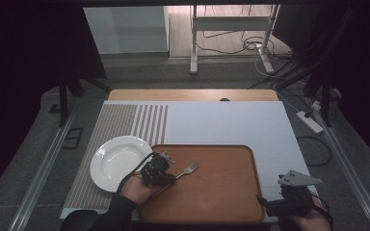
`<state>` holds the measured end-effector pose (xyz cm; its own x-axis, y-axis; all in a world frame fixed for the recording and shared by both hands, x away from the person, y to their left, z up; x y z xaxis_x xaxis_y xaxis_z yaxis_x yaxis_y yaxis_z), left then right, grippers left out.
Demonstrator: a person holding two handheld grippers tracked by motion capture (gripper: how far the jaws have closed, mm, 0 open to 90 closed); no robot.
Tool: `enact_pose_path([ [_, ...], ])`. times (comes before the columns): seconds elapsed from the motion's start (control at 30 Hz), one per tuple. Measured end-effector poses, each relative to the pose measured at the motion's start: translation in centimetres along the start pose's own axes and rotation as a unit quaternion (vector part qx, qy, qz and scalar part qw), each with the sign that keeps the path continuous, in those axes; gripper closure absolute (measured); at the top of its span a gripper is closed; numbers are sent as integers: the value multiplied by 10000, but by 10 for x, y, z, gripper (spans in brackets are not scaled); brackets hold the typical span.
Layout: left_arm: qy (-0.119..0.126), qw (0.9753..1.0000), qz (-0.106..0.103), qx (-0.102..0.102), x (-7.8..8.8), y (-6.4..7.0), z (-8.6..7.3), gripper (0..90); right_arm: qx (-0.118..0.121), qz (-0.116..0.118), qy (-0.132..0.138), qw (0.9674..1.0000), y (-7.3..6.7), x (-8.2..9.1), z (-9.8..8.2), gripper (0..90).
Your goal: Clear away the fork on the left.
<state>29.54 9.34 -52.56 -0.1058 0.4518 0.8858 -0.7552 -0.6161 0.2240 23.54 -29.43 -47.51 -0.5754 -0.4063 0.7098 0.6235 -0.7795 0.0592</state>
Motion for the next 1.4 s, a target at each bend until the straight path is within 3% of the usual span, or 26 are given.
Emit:
enact_pose_path([
  [0.13, -25, 9999, 86, 107, 2, 5, -12, 845, -6, 2, 0, 10000, 0, 0, 0, 0],
  [0.23, 39, 9997, 11, 223, 3, 9, -21, 842, 7, 6, -11, 10000, 0, 0, 0, 0],
  [0.33, 116, 9998, -24, 189, 4, 11, -25, 816, 20, 0, -15, 10000, 0, -1, 0, 0],
  [0.4, 255, 9995, -1, 171, 6, 10, -24, 745, 22, 3, -22, 10000, 0, -1, 0, 0],
  [0.5, 485, 9988, -35, 106, 11, 9, -21, 737, 25, 4, -16, 10000, -1, 0, 0, 0],
  [0.7, 504, 9985, -193, 3, 7, 12, -13, 887, 23, 6, -25, 10000, -1, -1, 0, 0],
  [0.8, 399, 9989, -214, -107, 1, 16, -8, 893, 25, 11, -30, 10000, -1, -1, 0, 0],
  [0.97, 214, 9995, -50, -214, -9, 19, -4, 894, 28, 26, -33, 10000, 0, -1, 0, 0],
  [1.4, 109, 9991, 398, 137, 3, -3, -14, 894, 18, 44, -24, 10000, 0, -1, 0, 0],
])
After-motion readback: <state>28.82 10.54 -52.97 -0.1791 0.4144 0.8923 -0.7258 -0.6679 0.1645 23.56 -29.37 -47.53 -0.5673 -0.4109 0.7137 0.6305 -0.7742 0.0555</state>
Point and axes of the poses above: each handheld gripper's, and its own axes: x roughly backward along the jaws, z roughly out of its top, y roughly to its right, the point moved 2 cm from there along -x, roughly forward along the jaws
